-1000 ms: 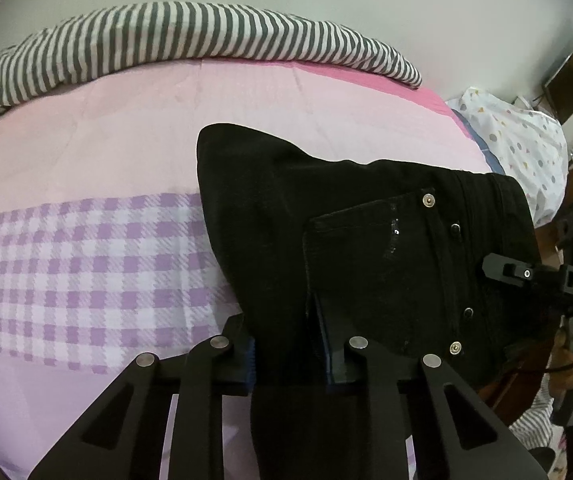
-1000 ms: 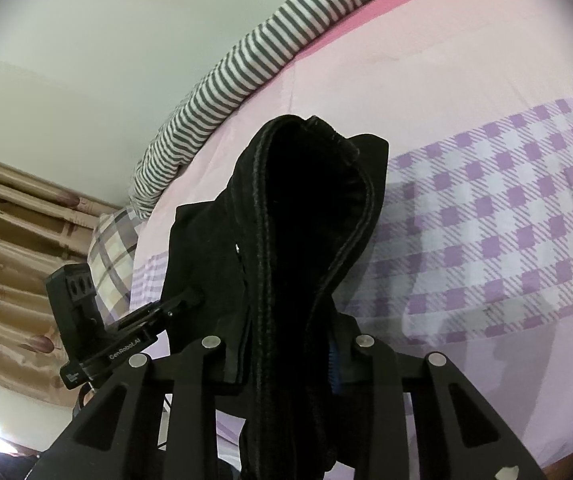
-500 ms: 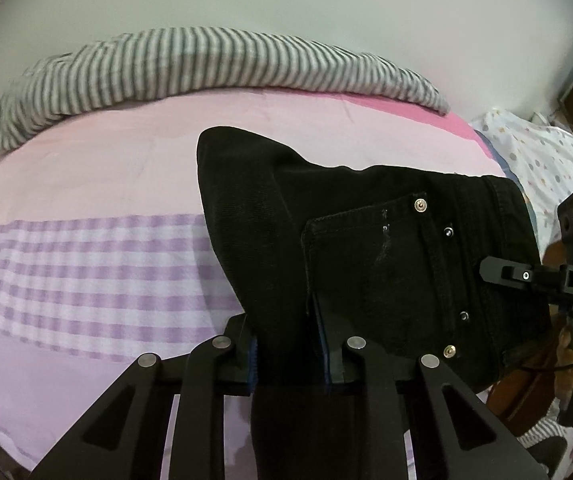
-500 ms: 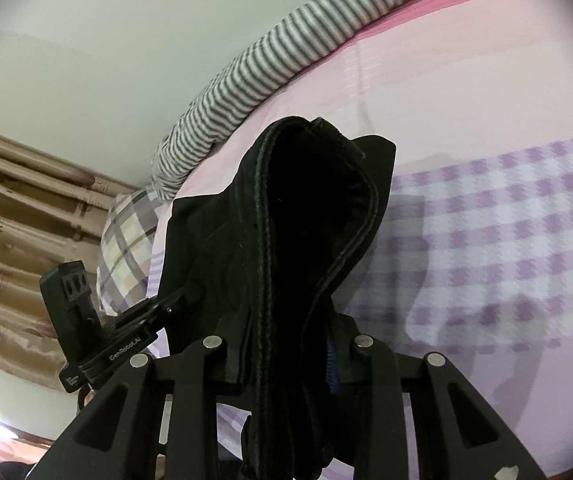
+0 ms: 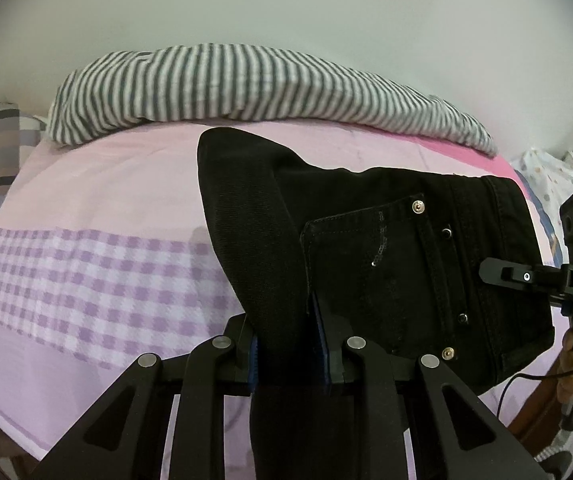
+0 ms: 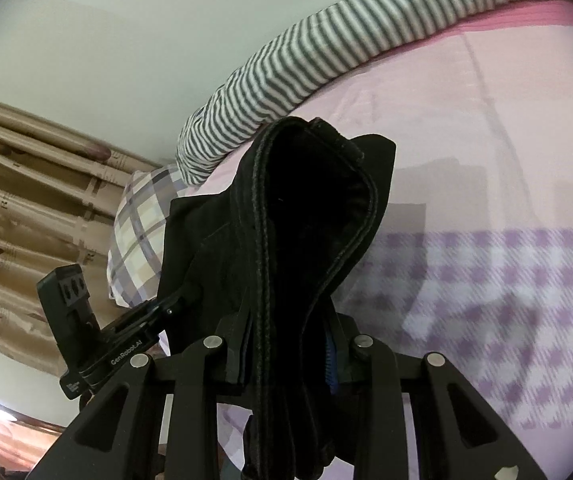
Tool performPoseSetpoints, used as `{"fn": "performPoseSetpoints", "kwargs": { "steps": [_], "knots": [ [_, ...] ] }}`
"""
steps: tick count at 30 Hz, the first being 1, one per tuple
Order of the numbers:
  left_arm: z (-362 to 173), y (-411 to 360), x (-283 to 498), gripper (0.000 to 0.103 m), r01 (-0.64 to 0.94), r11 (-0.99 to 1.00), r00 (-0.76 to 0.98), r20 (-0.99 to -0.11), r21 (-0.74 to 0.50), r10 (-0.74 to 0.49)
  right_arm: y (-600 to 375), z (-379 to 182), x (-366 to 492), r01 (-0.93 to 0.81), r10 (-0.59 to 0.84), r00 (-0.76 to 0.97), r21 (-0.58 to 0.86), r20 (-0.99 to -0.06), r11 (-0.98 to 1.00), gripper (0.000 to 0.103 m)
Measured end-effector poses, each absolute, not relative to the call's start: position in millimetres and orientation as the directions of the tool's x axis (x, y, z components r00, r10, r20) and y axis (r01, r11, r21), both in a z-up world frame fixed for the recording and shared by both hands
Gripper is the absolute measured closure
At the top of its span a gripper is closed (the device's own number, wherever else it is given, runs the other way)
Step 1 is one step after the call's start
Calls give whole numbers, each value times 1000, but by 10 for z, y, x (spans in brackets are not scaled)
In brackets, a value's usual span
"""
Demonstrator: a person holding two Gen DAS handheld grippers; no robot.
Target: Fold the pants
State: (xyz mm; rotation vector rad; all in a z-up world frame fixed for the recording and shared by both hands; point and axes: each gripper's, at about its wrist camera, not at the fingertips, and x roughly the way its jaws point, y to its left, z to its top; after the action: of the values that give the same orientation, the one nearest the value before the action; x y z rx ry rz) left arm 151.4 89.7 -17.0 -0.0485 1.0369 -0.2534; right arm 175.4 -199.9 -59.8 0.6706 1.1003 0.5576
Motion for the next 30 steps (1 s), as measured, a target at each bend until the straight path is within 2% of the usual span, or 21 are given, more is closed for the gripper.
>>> {"fn": "performPoseSetpoints", "kwargs": {
  "steps": [17,30],
  "knots": [
    [-270,1369,2416,81,143,980,480,-856,-140,-192,-1542,-698,2524,-88,723,320,740,-613,666,76],
    [-438,1481,2808,80,114,984,460,-870,-139,-176,-1436,-798,2942,-73,720,300,737,-626,671,76]
  ]
}}
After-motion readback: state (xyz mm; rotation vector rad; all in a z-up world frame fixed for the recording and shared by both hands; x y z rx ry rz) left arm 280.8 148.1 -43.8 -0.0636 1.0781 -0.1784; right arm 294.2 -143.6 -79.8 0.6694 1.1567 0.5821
